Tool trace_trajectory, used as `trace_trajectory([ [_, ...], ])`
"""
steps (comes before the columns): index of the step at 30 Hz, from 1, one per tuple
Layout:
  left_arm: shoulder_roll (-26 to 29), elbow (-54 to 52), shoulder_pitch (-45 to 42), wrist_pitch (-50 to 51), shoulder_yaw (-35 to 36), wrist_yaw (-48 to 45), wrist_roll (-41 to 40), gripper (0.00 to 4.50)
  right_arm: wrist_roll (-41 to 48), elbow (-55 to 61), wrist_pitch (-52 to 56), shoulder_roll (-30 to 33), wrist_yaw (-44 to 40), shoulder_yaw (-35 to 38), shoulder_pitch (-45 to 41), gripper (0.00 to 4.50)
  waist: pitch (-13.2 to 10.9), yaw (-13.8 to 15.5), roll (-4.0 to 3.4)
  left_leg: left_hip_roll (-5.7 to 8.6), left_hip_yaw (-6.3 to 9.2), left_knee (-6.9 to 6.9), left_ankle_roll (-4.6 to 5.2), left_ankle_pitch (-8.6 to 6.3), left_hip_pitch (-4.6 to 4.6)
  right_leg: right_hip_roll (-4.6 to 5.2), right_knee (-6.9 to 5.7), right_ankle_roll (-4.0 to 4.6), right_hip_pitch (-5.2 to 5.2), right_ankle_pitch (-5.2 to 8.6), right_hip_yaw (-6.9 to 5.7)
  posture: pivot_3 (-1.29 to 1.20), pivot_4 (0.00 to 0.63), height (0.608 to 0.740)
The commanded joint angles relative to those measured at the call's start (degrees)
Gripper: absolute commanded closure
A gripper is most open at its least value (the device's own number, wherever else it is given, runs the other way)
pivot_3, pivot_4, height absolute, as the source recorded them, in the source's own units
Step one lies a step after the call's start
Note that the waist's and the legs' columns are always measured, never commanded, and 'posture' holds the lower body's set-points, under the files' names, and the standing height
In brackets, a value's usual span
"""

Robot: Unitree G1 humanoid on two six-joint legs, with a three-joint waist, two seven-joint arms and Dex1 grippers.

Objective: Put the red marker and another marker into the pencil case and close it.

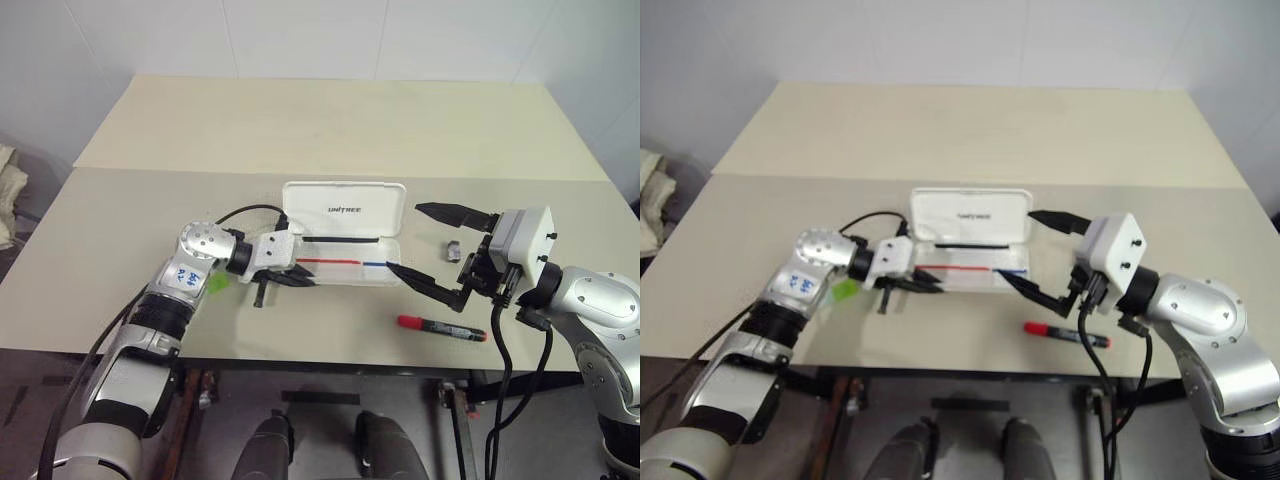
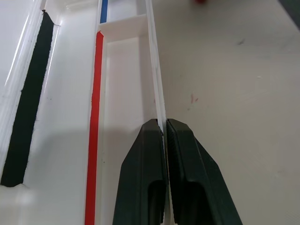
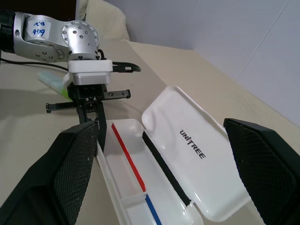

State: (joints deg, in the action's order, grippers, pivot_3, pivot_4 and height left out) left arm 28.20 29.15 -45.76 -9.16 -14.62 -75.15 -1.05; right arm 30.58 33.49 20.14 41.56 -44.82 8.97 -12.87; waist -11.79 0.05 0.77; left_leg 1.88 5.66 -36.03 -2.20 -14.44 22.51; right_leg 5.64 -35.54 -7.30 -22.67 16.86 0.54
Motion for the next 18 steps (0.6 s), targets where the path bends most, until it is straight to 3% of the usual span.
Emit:
trace_trajectory([
  [1,0.63,-3.02,-0.03,-1.98,0.96,-0.82,-1.80,4.48,0.88,1.19,-0.44,-0.57,0.05,-0.14,-0.89,0.00,0.00,-0.10,0.00,0.00,0.00,0.00,0.00,0.00,0.00,0.00,-0.01,0.00,0.00,0.00,0.00,0.00,0.150,0.740],
  [13,4.34,-12.84,4.80,12.17,0.27,2.77,0.75,4.48,0.87,1.50,-0.25,-1.11,0.66,-0.42,-1.05,0.00,0.00,-0.12,0.00,-0.01,0.00,-0.01,0.02,-0.01,-0.01,-0.03,-0.06,0.00,0.00,0.01,0.01,0.00,0.150,0.740],
  [18,4.05,-14.49,6.74,12.14,-0.79,3.34,0.99,4.48,1.02,1.71,-0.10,-1.24,0.96,-0.38,-0.91,0.00,0.00,-0.10,0.00,-0.02,0.00,0.00,0.02,-0.01,-0.03,-0.03,-0.06,0.00,0.00,0.01,0.02,0.00,0.150,0.740],
])
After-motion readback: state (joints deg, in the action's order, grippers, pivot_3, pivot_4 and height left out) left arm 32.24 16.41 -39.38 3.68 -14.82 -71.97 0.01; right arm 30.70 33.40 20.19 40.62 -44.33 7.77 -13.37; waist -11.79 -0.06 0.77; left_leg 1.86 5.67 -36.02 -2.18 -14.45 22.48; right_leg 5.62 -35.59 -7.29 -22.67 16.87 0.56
